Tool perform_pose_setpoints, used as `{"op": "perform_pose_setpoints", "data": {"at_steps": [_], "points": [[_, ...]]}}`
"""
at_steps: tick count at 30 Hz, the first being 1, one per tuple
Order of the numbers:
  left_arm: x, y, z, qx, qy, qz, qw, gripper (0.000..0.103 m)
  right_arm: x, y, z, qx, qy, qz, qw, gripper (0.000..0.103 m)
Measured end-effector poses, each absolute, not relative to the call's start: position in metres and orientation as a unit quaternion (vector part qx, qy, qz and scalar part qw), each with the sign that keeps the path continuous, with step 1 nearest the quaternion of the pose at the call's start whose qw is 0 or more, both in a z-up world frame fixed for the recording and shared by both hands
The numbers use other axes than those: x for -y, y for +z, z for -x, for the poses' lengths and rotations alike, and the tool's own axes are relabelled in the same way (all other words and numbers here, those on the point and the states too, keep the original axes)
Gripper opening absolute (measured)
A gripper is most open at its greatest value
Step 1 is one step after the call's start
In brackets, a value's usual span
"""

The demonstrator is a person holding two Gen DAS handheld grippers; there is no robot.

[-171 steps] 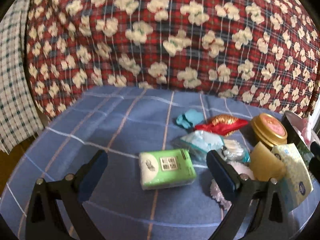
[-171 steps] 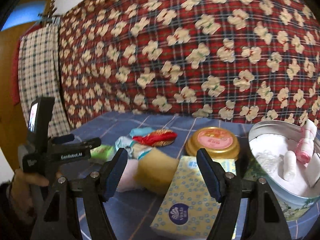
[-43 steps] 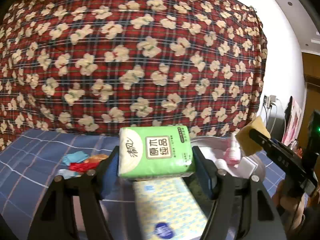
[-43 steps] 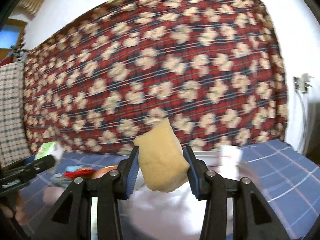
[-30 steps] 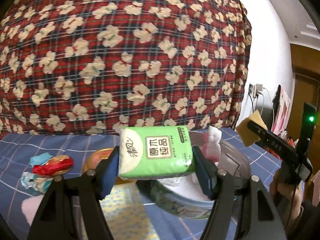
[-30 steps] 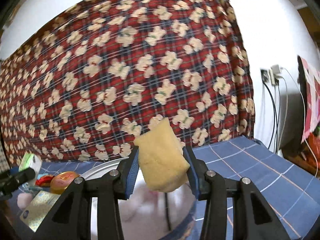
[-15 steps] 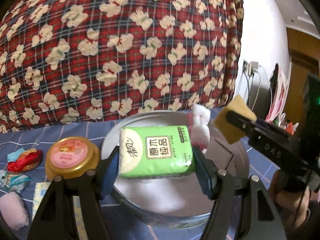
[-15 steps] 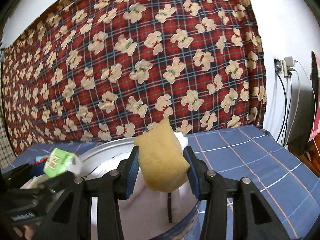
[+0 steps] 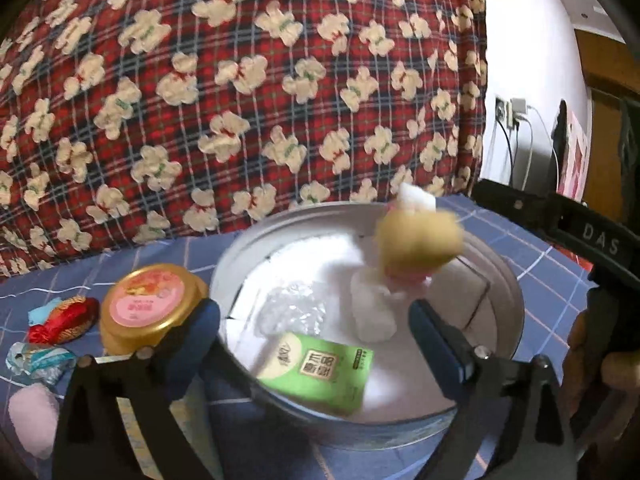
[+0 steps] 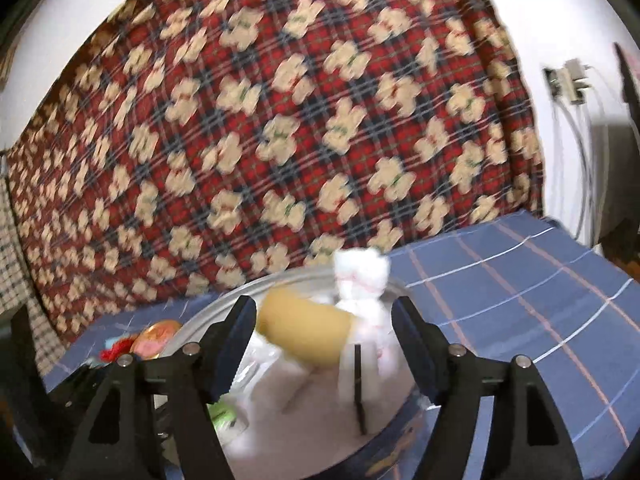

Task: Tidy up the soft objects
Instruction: 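Open both grippers to drop the pack and sponge into the tin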

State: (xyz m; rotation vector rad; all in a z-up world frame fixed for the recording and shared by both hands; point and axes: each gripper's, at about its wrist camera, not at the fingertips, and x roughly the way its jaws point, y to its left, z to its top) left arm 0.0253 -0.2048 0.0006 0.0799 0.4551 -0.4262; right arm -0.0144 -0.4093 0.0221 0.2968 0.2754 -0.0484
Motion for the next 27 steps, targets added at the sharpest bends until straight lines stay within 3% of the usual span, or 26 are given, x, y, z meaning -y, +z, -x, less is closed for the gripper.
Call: {"op": "perform_pose_setpoints", "data": {"at_steps": [27], "points": [[0.157,0.007,0.027,-0.150,-0.204,-0.078,0.964,0.097,0.381,0.027,0.034,-0.074,-0.119,-0.079,0.987,0.072]]}}
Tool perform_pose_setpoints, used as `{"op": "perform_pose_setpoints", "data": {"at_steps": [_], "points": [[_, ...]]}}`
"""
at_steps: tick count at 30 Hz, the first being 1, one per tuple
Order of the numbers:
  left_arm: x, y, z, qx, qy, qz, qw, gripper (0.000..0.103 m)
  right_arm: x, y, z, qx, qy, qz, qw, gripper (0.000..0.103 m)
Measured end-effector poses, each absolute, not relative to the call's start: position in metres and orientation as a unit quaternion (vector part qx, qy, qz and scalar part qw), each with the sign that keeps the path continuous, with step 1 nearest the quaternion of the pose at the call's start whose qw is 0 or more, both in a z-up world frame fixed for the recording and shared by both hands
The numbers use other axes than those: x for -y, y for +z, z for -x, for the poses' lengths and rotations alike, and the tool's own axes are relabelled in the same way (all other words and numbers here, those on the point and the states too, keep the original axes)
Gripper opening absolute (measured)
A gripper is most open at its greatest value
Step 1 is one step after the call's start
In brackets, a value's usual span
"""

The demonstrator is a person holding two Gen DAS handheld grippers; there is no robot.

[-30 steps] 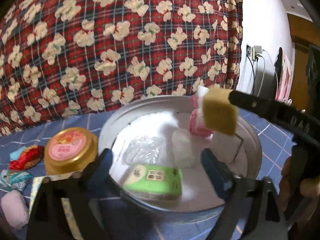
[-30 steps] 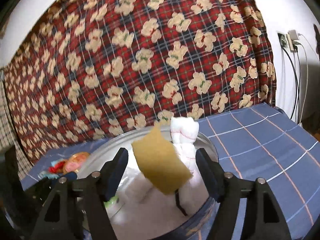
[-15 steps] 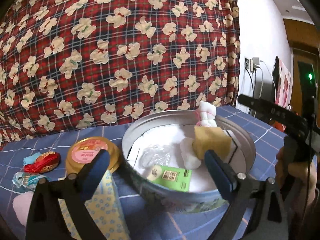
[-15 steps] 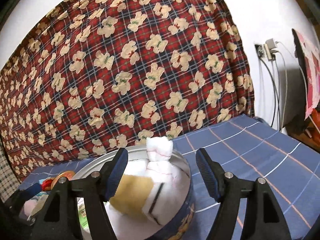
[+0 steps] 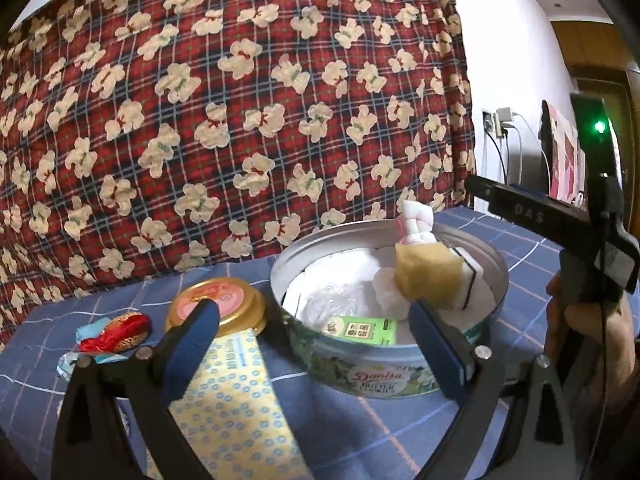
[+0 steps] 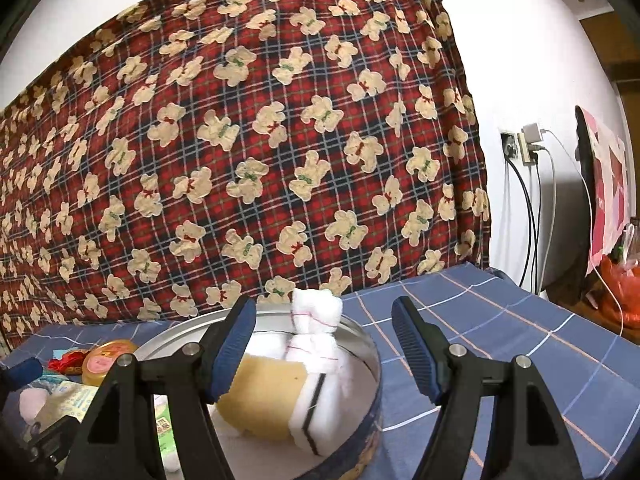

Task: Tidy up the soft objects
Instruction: 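Open both grippers to drop the pack and sponge into the tin, then move both grippers back from the tin toward the remaining items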

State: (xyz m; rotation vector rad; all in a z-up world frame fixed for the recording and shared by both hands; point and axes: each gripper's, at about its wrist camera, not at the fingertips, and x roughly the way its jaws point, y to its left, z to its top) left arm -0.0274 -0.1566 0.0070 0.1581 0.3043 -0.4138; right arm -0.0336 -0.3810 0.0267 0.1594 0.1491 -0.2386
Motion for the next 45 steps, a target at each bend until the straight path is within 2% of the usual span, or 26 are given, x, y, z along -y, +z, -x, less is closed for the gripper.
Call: {"op": "perform_pose_setpoints", "data": {"at_steps": [5,10,19,29,45], "points": [[0.148,0.007,0.034,-0.139,-0.203,-0.084,0.966,0.097,0.370,0.027,0.039,-0.064,-0.116,-0.079,0.988,0.073],[0.138,0.009,0.036,-0.139,-0.203,-0.078,0.966,0.097,0.361,0.019,0.038,-0.093,-0.099,-0.090,0.987,0.073],[0.101,0.010,0.034,-0.132,-0.180,-0.081,0.971,0.097,0.323,0.015,0.039,-0.109,-0.082,-0.045,0.990,0.073],[0.027,0.010,0.011,-0.143,-0.116,-0.052,0.981,0.098,0.260,0.018,0.036,-0.124,-0.008,-0.079,0.989,0.073],[-0.105,0.002,-0.033,-0.186,-0.001,0.031,0.982,0.098,0.124,0.015,0.014,-0.169,0.131,-0.044,0.976,0.073]]}}
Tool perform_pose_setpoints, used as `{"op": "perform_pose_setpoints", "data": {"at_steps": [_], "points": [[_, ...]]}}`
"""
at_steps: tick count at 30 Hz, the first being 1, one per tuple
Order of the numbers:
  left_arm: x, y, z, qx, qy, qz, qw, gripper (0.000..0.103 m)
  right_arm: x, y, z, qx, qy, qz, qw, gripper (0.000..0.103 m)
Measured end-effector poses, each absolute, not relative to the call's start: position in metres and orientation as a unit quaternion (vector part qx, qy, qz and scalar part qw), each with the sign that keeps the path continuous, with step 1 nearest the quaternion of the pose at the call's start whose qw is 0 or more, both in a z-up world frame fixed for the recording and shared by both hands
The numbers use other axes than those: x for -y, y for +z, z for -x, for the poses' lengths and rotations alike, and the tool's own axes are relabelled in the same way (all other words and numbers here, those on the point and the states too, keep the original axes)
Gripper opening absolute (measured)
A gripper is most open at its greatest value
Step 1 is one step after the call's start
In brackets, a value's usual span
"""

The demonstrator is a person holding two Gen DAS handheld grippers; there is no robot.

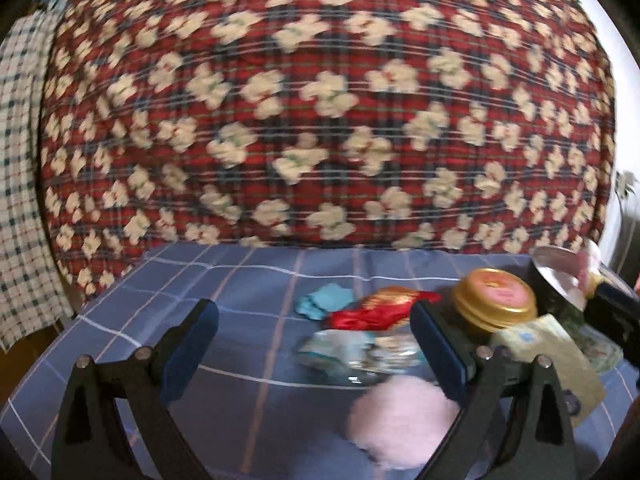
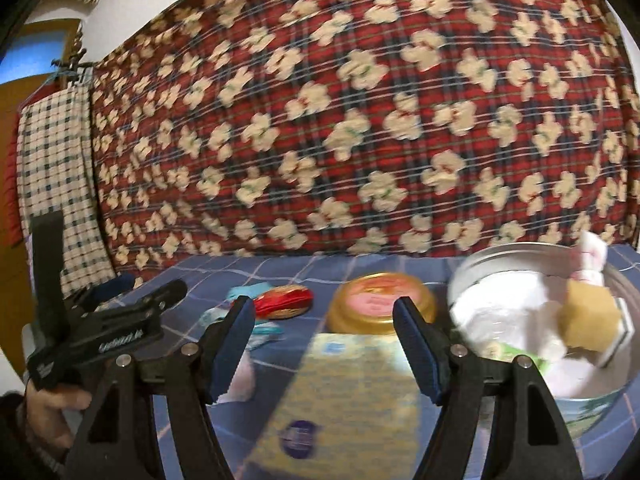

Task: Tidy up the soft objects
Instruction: 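Move both grippers back from the tin toward the remaining items, then grasp the pink fluffy puff with the right gripper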

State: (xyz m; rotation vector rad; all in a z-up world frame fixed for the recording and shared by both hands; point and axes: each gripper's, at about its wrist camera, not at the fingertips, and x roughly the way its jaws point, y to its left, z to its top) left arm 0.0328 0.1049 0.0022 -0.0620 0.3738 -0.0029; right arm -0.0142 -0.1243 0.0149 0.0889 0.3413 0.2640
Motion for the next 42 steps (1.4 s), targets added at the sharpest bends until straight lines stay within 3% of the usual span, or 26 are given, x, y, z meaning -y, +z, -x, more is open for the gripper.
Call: {"op": "perform_pose_setpoints", "data": {"at_steps": [19,34,35,38,42], "points": [[-0.186,-0.010,-0.056,-0.227,0.057,0.120,0.965,0.098,0.007,-0.019,-0.036,-0.315,0.215,0.056,0.923,0.073],[-0.177,-0.013,-0.057,-0.235,0.061,0.090,0.966,0.098,0.000,-0.053,-0.078,-0.415,0.169,0.058,0.892,0.073],[-0.177,-0.014,-0.058,-0.237,0.061,0.089,0.966,0.098,0.003,-0.053,-0.078,-0.415,0.175,0.046,0.891,0.072],[-0.176,-0.016,-0.058,-0.239,0.058,0.089,0.965,0.098,0.008,-0.049,-0.073,-0.402,0.175,0.043,0.898,0.049],[-0.172,-0.015,-0.055,-0.231,0.045,0.082,0.969,0.098,0.020,-0.038,-0.058,-0.369,0.213,0.012,0.905,0.029]]}}
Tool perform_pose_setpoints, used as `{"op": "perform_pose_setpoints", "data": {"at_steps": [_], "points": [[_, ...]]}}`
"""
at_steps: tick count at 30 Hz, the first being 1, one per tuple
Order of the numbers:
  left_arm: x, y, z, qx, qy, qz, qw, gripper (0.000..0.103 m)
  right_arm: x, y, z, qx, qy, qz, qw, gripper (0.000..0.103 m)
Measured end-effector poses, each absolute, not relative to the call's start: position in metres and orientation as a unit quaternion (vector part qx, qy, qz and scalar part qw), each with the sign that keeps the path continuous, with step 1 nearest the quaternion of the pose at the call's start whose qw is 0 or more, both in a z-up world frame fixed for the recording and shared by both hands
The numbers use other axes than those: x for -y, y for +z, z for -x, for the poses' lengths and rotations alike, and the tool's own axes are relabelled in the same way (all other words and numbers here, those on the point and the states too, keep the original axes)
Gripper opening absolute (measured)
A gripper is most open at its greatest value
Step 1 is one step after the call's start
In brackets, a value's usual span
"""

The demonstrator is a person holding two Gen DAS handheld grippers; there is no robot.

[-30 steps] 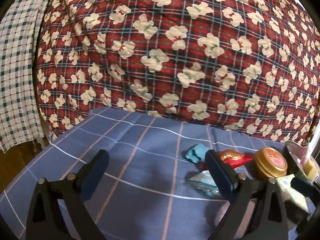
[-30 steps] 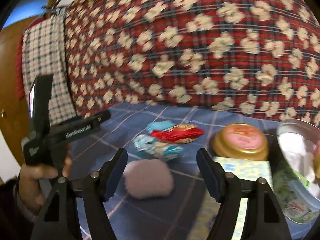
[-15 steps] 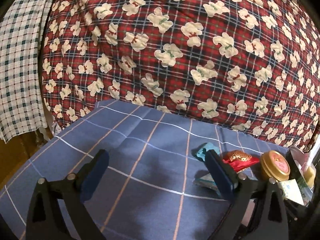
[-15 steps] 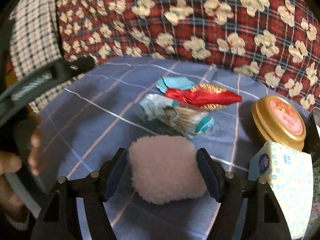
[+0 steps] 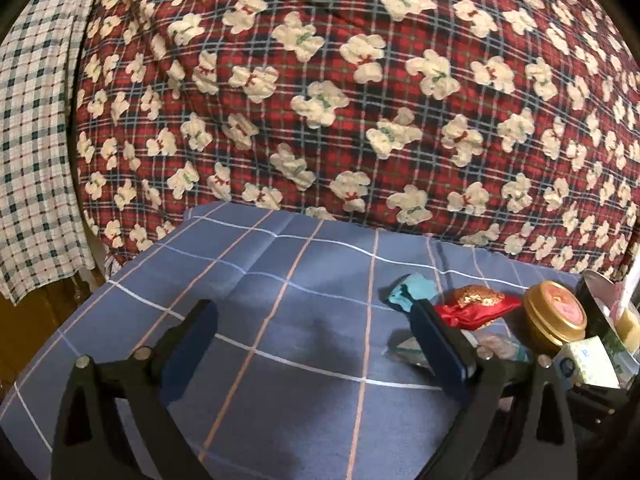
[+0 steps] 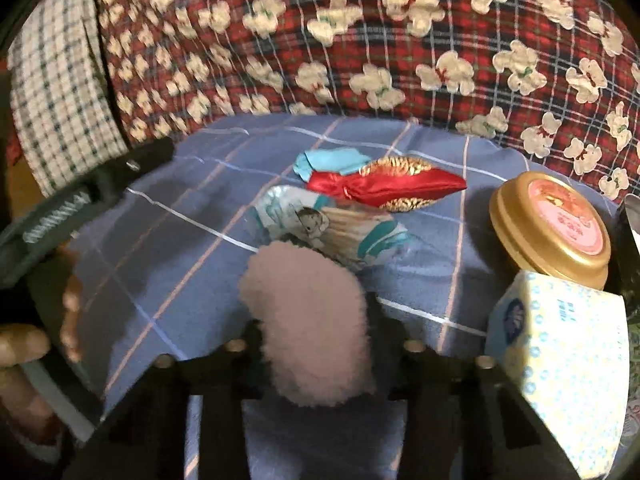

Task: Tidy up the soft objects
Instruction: 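Grasp the pink fluffy puff with the right gripper, then grasp the clear wrapped packet with the left gripper while the right holds the pink puff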

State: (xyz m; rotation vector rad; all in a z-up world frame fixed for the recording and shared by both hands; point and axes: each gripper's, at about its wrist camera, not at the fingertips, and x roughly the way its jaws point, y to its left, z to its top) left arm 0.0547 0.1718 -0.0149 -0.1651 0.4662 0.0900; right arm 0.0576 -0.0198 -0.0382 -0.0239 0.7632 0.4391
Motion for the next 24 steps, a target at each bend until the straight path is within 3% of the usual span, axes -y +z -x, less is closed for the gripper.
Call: {"op": "perform_pose_setpoints", "data": {"at_steps": [11,24], "points": [[-0.117,-0.012,-0.055,-0.235,-0.081,0.013,0.969,0.098,0.056,0.016,-0.001,-0.178,0.208,0.027,0.961,0.026],[-0.041,-0.038,-0.116,-0.363,-0.110,-0.034,0.925,0.096,0.087,0.012,-0.008,-0.178,0.162,0.015,0.971,0.027]]}}
